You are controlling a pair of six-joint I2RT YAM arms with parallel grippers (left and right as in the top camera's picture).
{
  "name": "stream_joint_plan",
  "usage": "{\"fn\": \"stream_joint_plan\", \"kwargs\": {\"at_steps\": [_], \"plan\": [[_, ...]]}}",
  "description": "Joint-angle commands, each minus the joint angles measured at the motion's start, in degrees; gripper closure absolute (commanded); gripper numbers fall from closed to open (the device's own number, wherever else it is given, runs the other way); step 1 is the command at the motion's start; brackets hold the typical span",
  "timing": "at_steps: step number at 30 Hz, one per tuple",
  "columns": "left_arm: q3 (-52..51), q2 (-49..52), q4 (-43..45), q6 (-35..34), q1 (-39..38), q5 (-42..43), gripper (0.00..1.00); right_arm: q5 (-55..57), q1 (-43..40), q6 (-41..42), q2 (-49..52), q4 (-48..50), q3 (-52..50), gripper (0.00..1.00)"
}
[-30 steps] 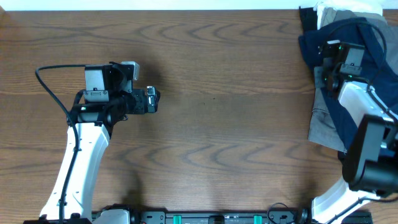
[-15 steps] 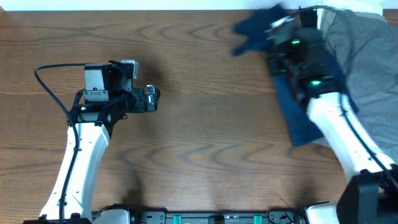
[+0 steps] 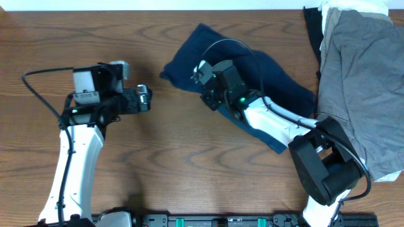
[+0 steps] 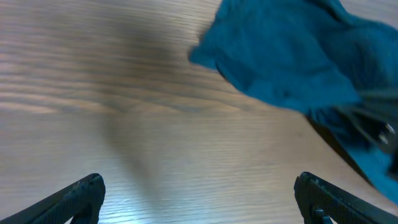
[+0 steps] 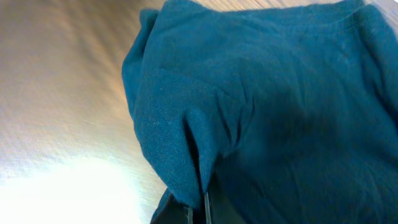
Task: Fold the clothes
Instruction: 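Pull the navy shorts left off the pile and drop them mid-table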
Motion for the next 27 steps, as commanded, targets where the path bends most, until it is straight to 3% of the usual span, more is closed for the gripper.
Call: {"fn": "stream_joint_plan", "kwargs": {"at_steps": [1, 2, 3, 5, 8, 12, 19, 22, 27], "plan": [[1.0, 0.2, 0.0, -0.1, 2.4, 0.6, 0.02, -3.5, 3.3, 0.8, -0.9, -0.2, 1.9, 0.99], [1.0, 0.2, 0.0, -0.1, 3.0, 0.6, 0.02, -3.5, 4.1, 0.8, -0.9, -0.4, 2.3, 0.99], [1.0, 0.2, 0.0, -0.1, 3.2, 0.6, 0.02, -3.2, 4.7, 0.8, -1.0, -0.9, 2.8, 0.92], [1.0, 0.2, -0.1, -0.1, 3.2, 0.6, 0.02, -1.5, 5.4, 0.9, -1.7, -4.2, 5.0, 0.31], [1.0, 0.2, -0.6, -0.1, 3.2, 0.6, 0.02, 3.6, 4.0, 3.0, -4.0, -13.4, 9.5, 0.01], [1.0, 0.2, -1.4, -0.1, 3.2, 0.6, 0.02, 6.7, -1.7, 3.2, -7.3, -28.2, 15.2, 0.01], [0.9, 0.2, -1.5, -0.1, 3.2, 0.6, 0.02, 6.3, -19.1, 5.4, -10.0, -48.2, 17.2, 0.01], [0.9, 0.2, -1.7, -0.1, 3.2, 0.6, 0.02, 6.0, -26.1, 7.0, -9.8, -54.4, 17.0, 0.01], [0.9, 0.2, -2.3, -0.1, 3.2, 0.6, 0.02, 3.1, -34.1, 7.4, -9.7, -57.3, 15.5, 0.14]]}}
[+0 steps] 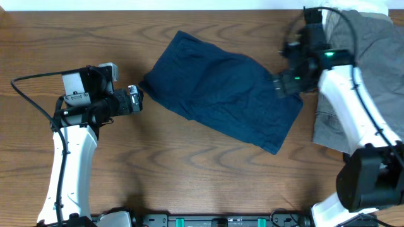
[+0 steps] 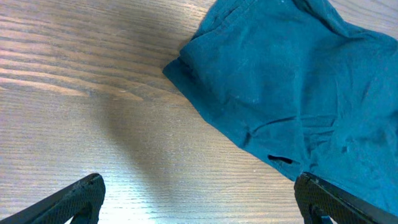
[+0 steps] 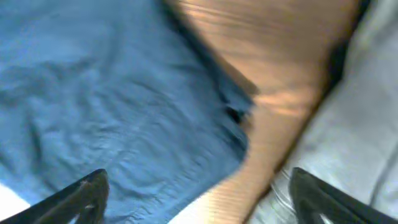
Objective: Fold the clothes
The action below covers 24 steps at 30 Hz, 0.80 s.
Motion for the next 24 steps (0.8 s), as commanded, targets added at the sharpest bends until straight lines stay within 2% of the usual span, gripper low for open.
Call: {"fn": "stream_joint_plan", "kwargs": {"at_steps": [1, 11, 14, 21, 24], "plan": [[0.9, 0.2, -0.5, -0.1, 0.2, 0.6, 0.02, -3.0, -3.7, 1.3, -0.1, 0.0, -1.9, 0.15], [0.5, 0.2, -0.4, 0.0, 0.2, 0.6, 0.02, -3.4, -5.1, -2.6, 0.0, 11.6, -14.8, 0.27], [0.5, 0.2, -0.4, 0.0, 0.2, 0.6, 0.02, -2.9, -5.1, -2.5, 0.0, 16.6, -18.4, 0.34], [0.5, 0.2, -0.4, 0.0, 0.2, 0.6, 0.02, -2.9, -5.1, -1.2, 0.2, 30.5, -26.6, 0.35], [0.5, 0.2, -0.4, 0.0, 0.2, 0.6, 0.02, -2.9, -5.1, -0.2, 0.7, 35.2, -29.2, 0.39]]}}
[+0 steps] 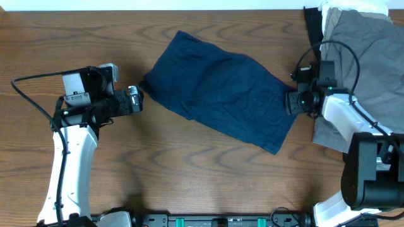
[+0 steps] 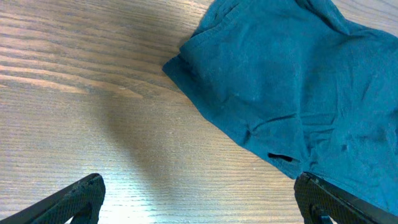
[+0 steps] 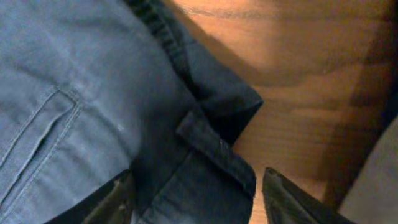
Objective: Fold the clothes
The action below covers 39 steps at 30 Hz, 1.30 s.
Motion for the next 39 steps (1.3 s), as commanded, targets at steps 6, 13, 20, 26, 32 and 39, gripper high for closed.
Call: {"fn": "stream_joint_plan", "kwargs": {"at_steps": [6, 13, 20, 26, 32, 39], "plan": [[0.5, 0.2, -0.1, 0.0, 0.2, 0.6, 0.02, -1.3, 0.0, 3.3, 1.2, 4.2, -2.5, 0.84], [0.6, 0.1, 0.8, -0.1, 0.3, 0.6, 0.01, -8.8, 0.2, 3.7, 0.0, -1.5, 4.1, 0.99], [1.9, -3.1, 0.7, -0.2, 1.3, 0.6, 0.01, -16.8, 4.8, 3.7, -3.9, -14.8, 17.9, 0.99], [1.9, -10.3, -1.1, -2.9, 6.3, 0.6, 0.01, -19.1, 17.3, 3.7, -6.1, -17.6, 23.7, 0.99], [1.9, -18.3, -5.4, -2.9, 14.6, 0.6, 0.01, -19.1, 32.7, 4.0, -6.0, -16.3, 23.9, 0.99], [1.9, -23.1, -8.9, -3.1, 21.7, 0.6, 0.01, -20.6, 49.4, 3.8, -6.0, -18.2, 23.9, 0.99]]}}
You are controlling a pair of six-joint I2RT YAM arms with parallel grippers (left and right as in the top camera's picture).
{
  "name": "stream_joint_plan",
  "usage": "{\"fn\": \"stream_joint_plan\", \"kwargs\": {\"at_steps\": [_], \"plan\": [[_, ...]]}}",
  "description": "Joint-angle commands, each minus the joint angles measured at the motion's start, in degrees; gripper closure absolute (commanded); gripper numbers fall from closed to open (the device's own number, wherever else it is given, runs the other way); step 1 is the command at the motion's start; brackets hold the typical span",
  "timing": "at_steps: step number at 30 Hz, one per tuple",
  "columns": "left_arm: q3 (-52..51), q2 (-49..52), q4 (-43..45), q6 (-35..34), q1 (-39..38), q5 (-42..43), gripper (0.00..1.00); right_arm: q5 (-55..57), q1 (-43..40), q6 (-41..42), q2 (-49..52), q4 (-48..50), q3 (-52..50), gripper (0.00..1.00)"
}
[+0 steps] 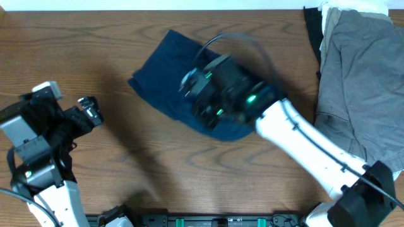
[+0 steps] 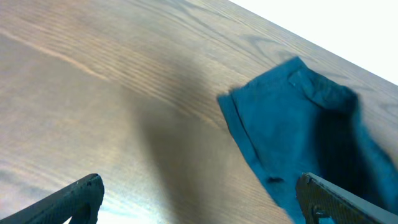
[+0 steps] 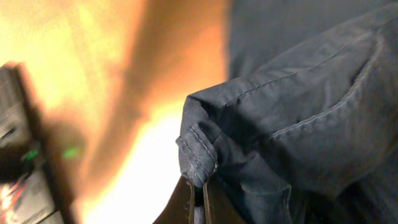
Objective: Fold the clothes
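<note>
Navy blue shorts lie on the wooden table, their right part lifted and doubled over the left. My right gripper hangs over the middle of them, shut on a stitched hem corner of the shorts; in the right wrist view the right gripper pinches the fold. My left gripper is open at the table's left, well short of the garment. In the left wrist view the left gripper holds nothing and the shorts lie ahead to the right.
A pile of grey clothes fills the back right corner, with a white garment on top and a black strip at its left edge. The right arm crosses the table from the front right.
My right gripper was open at the shorts' right waistband edge; now it is shut on that edge and stands over the garment's left half. The left arm has drawn back to the left and front.
First my right gripper was shut on the bunched shorts mid-table. Then the shorts lay spread flat, with the gripper open by their right end and afterwards at the waistband. Now it holds that edge, folded over to the left.
</note>
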Motion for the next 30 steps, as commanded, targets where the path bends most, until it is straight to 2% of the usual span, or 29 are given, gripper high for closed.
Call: {"fn": "stream_joint_plan", "kwargs": {"at_steps": [1, 5, 11, 13, 15, 18, 20, 22, 26, 30], "plan": [[1.7, -1.0, -0.9, -0.9, 1.9, 0.6, 0.01, -3.0, 6.9, 0.1, -0.4, -1.4, 0.5, 0.99], [1.7, -0.7, -1.0, -1.2, 2.0, 0.6, 0.00, -2.0, 11.9, -2.1, -0.4, -4.4, 0.5, 0.99], [1.7, -0.1, -1.0, -1.4, 1.9, 0.6, 0.01, -1.5, 11.6, -2.1, -0.4, -5.2, 0.5, 0.97], [1.7, 0.3, -1.0, -1.4, 1.9, 0.6, 0.01, -1.5, 10.7, -2.1, -0.4, -4.8, 0.5, 0.77], [1.7, 0.7, -1.0, -1.4, 1.9, 0.7, 0.01, -1.9, 9.6, -2.2, -0.4, -4.3, 0.5, 0.71], [1.7, 1.9, -1.0, -1.3, 1.7, 2.1, 0.01, -2.8, 8.0, -3.0, -0.5, -4.2, 0.5, 0.42], [1.7, 3.3, -0.9, -1.3, 0.8, 3.0, 0.01, -2.8, 6.4, -3.0, -0.8, -4.4, 0.5, 0.32], [1.7, 5.2, -0.5, -0.4, -0.8, 3.0, 0.01, -2.6, 4.5, -3.0, -1.0, -4.4, 0.5, 0.28], [1.7, 11.1, 2.1, 0.2, -5.0, 3.2, 0.01, 0.3, -0.3, -3.0, -0.9, -6.0, 0.5, 0.28], [1.7, 18.7, 8.7, 0.2, -10.8, 3.2, 0.01, 5.9, -5.1, -3.0, -0.4, -8.5, 0.5, 0.28]]}}
